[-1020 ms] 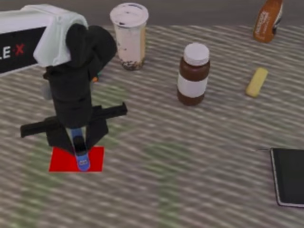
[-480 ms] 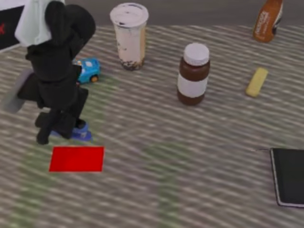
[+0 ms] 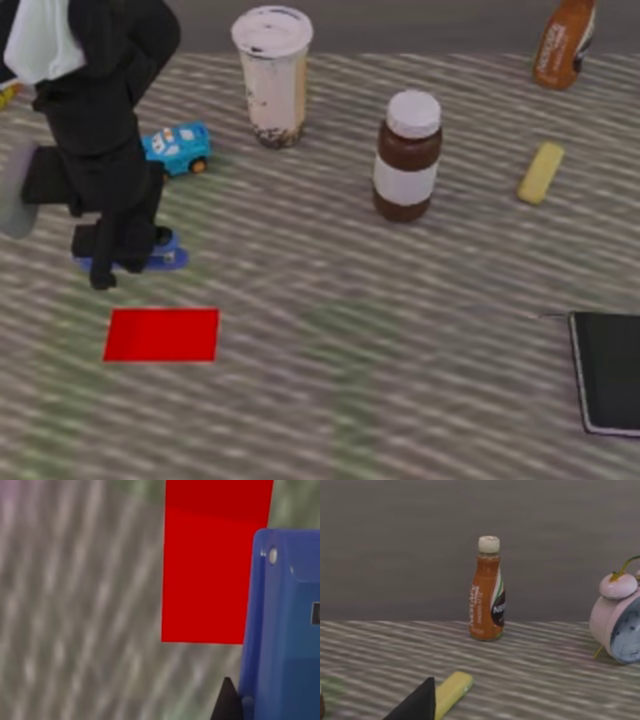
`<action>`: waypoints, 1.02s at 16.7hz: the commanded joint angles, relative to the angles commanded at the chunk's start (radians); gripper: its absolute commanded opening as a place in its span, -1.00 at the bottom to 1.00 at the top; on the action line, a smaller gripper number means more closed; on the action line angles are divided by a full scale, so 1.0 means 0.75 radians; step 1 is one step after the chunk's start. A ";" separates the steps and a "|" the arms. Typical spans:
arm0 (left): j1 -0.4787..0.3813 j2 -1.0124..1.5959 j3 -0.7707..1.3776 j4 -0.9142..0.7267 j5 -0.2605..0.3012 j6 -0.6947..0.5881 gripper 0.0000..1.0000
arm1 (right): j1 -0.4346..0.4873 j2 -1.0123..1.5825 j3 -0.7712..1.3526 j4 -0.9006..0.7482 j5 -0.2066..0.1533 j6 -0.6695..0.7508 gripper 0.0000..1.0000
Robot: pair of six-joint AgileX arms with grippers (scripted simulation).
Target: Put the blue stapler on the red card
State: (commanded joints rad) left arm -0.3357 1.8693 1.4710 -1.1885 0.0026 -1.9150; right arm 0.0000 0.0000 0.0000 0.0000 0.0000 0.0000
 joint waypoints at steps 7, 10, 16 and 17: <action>0.003 0.046 -0.102 0.149 0.001 0.004 -1.00 | 0.000 0.000 0.000 0.000 0.000 0.000 1.00; 0.008 0.104 -0.225 0.334 0.000 0.009 -1.00 | 0.000 0.000 0.000 0.000 0.000 0.000 1.00; 0.011 0.159 -0.341 0.501 0.001 0.013 -1.00 | 0.000 0.000 0.000 0.000 0.000 0.000 1.00; 0.011 0.159 -0.341 0.501 0.001 0.013 -1.00 | 0.000 0.000 0.000 0.000 0.000 0.000 1.00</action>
State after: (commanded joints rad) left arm -0.3278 1.9889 1.2151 -0.8130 0.0031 -1.9053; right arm 0.0000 0.0000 0.0000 0.0000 0.0000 0.0000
